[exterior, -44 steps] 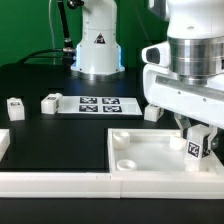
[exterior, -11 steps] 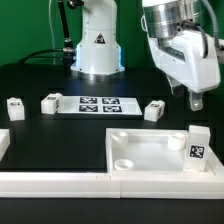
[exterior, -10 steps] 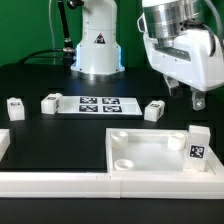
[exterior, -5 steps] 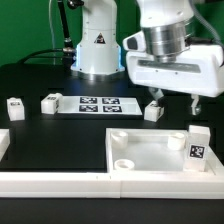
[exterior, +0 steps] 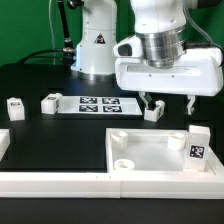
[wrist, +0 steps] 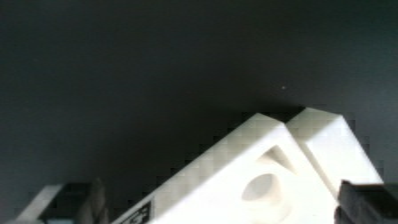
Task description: Assemble square table
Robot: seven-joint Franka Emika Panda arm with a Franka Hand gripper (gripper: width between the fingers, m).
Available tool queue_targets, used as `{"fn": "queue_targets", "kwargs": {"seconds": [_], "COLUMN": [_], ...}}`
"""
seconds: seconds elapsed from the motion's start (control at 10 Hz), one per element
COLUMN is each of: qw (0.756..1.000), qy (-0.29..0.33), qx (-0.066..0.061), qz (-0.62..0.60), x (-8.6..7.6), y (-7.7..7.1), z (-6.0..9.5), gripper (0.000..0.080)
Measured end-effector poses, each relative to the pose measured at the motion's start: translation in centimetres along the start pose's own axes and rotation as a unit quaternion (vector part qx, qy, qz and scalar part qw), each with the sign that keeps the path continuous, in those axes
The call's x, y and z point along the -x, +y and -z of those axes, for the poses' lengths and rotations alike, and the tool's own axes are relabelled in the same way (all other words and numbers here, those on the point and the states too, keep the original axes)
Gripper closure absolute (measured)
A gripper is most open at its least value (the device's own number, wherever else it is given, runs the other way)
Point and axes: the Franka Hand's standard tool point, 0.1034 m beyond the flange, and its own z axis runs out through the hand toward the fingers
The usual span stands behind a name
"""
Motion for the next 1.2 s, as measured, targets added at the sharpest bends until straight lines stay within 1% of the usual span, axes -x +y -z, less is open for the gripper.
{"fn": "queue_targets", "kwargs": {"seconds": [0.1,0.2,0.3,0.4,0.5,0.6,0.7,0.9,1.0,1.1,1.2], "qw": [1.0,0.998,0.996,0.992,0.988,0.986,0.977,0.966,0.957,0.956,0.96], "qy": [-0.009,-0.063,-0.09,-0.124,-0.154,-0.165,-0.211,-0.256,-0.288,-0.291,-0.278], "qx": [0.001,0.01,0.013,0.009,0.007,0.01,0.012,0.013,0.015,0.021,0.021], "qz": [0.008,0.018,0.016,0.01,-0.009,-0.009,-0.01,-0.02,-0.023,-0.028,-0.022], "x": [0.3,1.6,1.9,2.8,3.3,3.3,3.8,3.2,3.7,4.0,4.5], "y": [0.4,2.5,3.8,4.8,5.4,5.3,5.5,5.9,6.3,6.5,6.1], "z": [-0.1,-0.4,-0.3,-0.9,-2.0,-2.7,-2.4,-2.7,-3.0,-4.0,-4.2], "gripper": [0.015,0.015,0.015,0.015,0.015,0.015,0.015,0.015,0.015,0.015,0.015]}}
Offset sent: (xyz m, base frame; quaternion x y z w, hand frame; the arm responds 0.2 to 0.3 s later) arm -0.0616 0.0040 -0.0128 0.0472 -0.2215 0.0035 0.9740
